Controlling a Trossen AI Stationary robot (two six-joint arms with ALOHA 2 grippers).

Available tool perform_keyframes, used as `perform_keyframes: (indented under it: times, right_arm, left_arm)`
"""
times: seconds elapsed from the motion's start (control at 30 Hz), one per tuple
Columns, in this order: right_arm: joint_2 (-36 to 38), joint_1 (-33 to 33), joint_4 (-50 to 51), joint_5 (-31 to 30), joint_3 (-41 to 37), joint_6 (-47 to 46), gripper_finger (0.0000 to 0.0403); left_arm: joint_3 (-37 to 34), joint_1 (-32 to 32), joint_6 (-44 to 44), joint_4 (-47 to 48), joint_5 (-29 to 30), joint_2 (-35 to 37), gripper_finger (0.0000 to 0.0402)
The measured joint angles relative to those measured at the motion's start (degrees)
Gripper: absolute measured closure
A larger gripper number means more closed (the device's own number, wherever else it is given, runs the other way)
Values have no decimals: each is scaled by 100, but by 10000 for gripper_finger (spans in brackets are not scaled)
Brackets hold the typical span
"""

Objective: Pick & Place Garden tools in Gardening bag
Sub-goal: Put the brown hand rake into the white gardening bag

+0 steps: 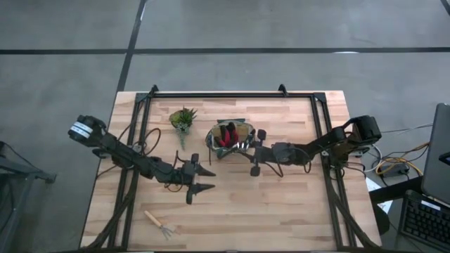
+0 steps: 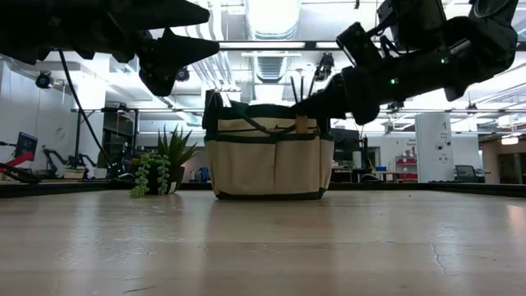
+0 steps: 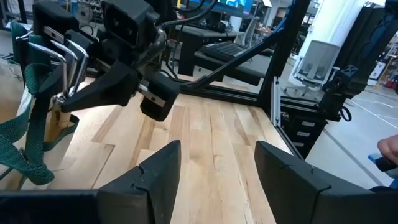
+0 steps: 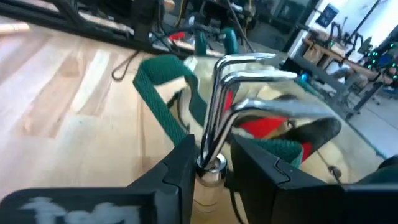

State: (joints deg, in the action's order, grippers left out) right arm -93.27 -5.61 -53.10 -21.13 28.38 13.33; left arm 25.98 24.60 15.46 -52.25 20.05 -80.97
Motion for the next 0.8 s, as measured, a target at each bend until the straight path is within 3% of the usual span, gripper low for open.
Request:
perform_keyframes:
  times: [0.4,0.8]
  right_arm:
    - [121,0,346,-4,0,-858,248]
    - [962,-137,363,0,46,-539,214]
  left_arm:
    - [0,0,0,59,-1,0,193]
    - [-4,-2,105,236,0,-2,193]
